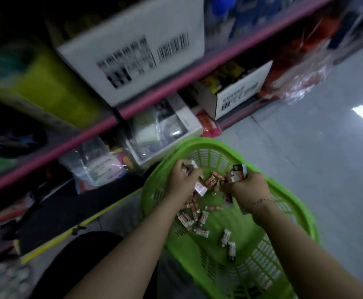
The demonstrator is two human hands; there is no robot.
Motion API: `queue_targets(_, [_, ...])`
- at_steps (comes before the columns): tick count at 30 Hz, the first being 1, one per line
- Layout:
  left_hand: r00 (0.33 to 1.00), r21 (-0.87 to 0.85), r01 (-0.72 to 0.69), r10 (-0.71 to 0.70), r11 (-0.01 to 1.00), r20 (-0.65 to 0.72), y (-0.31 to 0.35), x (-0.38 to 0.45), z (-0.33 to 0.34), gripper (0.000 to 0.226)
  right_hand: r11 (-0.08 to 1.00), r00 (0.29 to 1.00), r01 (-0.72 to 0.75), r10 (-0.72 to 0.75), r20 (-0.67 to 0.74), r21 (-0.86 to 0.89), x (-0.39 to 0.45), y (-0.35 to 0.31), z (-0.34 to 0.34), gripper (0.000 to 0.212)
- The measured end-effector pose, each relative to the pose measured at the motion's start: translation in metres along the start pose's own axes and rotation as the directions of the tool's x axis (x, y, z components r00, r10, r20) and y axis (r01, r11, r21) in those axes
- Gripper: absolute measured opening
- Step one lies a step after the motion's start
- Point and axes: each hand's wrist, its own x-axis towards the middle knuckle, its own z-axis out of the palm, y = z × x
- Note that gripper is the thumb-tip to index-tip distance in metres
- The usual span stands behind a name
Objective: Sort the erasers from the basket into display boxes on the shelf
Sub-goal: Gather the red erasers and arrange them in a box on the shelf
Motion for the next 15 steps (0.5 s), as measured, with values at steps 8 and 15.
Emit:
queue_targets(8, [0.968, -0.398, -0.059, 0.151, 0.915, 0.202, 0.283, -0.206, -0.158, 0.018, 0.706, 0.950, -0.175, -0.063, 0.307, 0.687, -0.205, -0.293, -0.141, 0.006])
queue_targets(15, [0.961, -0.365, -0.075, 0.164, 0.928, 0.221, 0.463, -0.324, -0.225, 0.011, 0.603, 0.907, -0.169, -0.213, 0.362, 0.779, -0.325, -0.476, -0.211, 0.016])
